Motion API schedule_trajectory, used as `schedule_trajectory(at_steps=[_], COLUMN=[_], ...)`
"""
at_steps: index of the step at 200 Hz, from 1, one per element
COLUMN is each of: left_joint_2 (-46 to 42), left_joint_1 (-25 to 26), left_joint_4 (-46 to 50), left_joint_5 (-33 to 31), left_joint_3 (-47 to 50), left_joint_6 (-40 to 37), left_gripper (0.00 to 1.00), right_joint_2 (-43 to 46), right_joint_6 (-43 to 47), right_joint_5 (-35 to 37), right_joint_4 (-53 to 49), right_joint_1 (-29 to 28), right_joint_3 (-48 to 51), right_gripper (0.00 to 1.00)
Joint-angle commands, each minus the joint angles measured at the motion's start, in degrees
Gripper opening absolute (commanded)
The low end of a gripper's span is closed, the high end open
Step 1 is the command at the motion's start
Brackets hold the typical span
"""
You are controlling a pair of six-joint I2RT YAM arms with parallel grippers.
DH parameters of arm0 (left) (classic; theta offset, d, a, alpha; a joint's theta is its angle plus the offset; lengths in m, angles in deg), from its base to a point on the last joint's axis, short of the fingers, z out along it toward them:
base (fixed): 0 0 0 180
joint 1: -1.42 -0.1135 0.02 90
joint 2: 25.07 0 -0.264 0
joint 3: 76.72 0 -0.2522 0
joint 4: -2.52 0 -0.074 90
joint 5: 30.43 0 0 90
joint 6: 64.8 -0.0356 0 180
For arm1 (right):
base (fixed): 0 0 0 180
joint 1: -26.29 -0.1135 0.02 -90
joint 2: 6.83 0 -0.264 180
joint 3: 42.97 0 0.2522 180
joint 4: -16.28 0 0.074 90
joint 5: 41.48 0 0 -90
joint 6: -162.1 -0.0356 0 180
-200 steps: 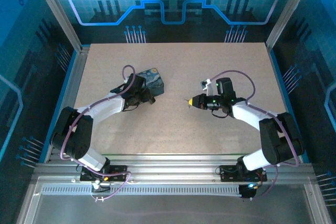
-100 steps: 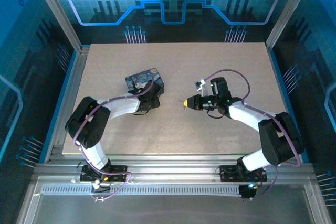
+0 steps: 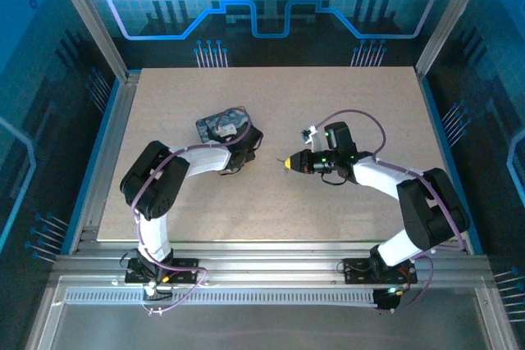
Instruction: Unlock a padlock with a key
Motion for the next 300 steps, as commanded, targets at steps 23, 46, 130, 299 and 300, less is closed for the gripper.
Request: schedule_trajectory(at_steps=[23, 46, 130, 299, 300], left_joint_2=[2.10, 2.91, 5.75, -18.72, -18.88], left_joint_1=[0.47, 0.38, -0.04, -5.91, -5.91], left_joint_4=[4.31, 4.88, 10.13, -1.07, -1.28], left_joint_5=[-5.55, -5.60, -5.34, 51.45, 51.62], left_joint_3=[-2.77, -3.88, -8.02, 4.92, 5.02], left_joint_6=[3.04, 1.76, 3.41, 21.63, 22.01], left_gripper=[0.57, 0.54, 0.43, 0.11, 0.11], right_joint_2=[-2.75, -3.85, -4.07, 12.38, 12.54], right_joint_6=[0.91, 1.01, 0.46, 5.55, 5.61], right_joint_5=[-1.79, -2.39, -3.20, -3.94, -4.02], right_joint_4=[1.93, 2.26, 4.00, 2.53, 2.54], right_joint_1=[-0.58, -0.59, -0.59, -3.87, -3.90], right_joint_3=[-2.61, -2.85, -0.94, 4.67, 4.59], right_gripper=[0.00, 0.00, 0.00, 0.00, 0.00])
